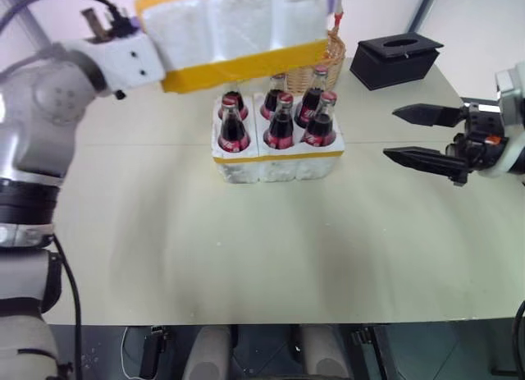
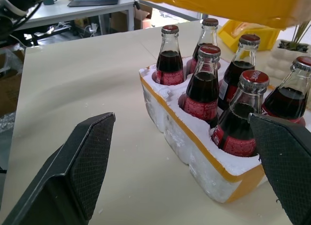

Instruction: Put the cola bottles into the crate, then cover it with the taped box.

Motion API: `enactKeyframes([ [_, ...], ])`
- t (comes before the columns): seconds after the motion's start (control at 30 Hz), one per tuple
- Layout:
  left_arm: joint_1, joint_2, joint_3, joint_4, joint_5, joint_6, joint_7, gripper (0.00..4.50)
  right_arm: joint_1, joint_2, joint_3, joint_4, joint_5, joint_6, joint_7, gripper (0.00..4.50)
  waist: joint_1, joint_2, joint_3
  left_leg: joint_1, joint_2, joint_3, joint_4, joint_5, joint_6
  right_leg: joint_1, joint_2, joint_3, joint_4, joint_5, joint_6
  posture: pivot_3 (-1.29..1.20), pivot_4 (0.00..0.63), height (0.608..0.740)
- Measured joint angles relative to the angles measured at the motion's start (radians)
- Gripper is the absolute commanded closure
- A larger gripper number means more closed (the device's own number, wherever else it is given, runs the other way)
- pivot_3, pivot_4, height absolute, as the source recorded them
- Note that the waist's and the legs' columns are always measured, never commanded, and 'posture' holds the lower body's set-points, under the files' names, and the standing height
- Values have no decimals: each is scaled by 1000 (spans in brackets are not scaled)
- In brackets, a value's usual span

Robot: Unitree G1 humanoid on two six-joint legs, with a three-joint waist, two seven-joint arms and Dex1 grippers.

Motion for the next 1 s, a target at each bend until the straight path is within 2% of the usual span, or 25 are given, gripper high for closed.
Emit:
enactKeyframes([
  [0.3,0,-62,-56,17,65,-87,17,3949,8,7,0,-3,19,0,-22,0,2,0,0,0,0,0,3,0,0,0,0,0,1,0,0,0,150,740],
  [0.63,0,-72,-99,140,150,-255,102,3949,10,28,-1,-8,26,-6,-47,0,4,0,0,-2,0,-1,6,-1,1,0,0,0,2,0,1,0,150,740],
  [1.0,2,-74,-104,181,163,-336,124,3949,14,46,0,-11,27,-8,-66,0,2,0,0,-2,0,-1,6,-1,1,0,0,0,2,0,1,0,150,740],
])
